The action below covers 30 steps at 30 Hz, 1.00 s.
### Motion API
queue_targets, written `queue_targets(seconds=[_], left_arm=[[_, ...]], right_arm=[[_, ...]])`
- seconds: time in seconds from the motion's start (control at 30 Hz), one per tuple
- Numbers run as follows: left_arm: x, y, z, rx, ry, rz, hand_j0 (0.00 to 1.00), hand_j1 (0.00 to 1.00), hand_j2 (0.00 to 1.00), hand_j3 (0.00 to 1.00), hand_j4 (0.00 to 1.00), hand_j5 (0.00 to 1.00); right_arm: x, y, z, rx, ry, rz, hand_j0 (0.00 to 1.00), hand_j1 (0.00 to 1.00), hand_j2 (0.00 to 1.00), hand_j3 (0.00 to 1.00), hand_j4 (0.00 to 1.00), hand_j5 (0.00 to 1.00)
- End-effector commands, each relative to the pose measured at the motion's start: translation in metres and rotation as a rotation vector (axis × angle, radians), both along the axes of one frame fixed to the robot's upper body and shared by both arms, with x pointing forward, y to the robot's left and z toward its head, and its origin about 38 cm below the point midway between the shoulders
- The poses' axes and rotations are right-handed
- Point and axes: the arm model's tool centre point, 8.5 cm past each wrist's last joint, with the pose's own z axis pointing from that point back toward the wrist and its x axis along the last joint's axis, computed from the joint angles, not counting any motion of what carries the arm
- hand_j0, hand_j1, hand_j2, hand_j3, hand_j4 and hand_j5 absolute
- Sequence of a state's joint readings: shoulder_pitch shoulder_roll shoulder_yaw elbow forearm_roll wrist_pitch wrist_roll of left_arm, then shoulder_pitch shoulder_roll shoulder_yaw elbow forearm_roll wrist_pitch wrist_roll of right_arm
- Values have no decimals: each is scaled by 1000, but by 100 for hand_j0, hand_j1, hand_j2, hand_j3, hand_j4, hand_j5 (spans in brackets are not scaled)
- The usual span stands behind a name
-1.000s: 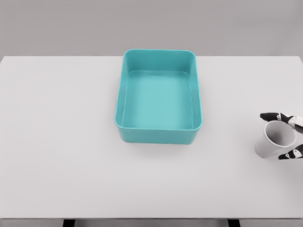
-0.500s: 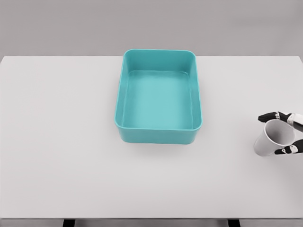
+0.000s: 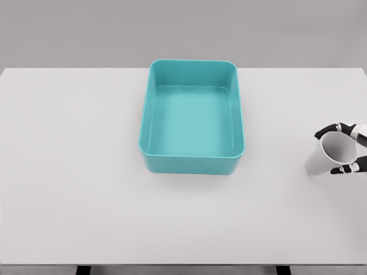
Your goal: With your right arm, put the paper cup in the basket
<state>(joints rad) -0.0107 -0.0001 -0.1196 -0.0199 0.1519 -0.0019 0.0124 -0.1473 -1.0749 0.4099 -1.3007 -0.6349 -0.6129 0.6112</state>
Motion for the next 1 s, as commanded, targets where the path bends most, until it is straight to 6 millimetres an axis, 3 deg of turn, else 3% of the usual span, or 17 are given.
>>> queue_targets(seconds=[0.0,0.4,0.6,0.83,0.97], left_arm=[[-1,0,0,0,2,0,100,100,100,100,100,100],[0,0,0,0,-1,0,100,100,100,100,100,100],[0,0,0,0,0,0,100,100,100,100,100,100],[0,0,0,0,-1,0,100,100,100,100,100,100],[0,0,0,0,-1,0,100,100,100,100,100,100]], right_arm=[[4,0,7,30,-33,-15,68,68,68,68,68,68],[17,16,13,139,-123,-35,68,68,68,68,68,68],[22,14,25,158,-170,-48,69,69,69,69,69,69],[44,47,26,230,-236,-15,68,68,68,68,68,68],[46,54,24,237,-240,-5,68,68,68,68,68,68]])
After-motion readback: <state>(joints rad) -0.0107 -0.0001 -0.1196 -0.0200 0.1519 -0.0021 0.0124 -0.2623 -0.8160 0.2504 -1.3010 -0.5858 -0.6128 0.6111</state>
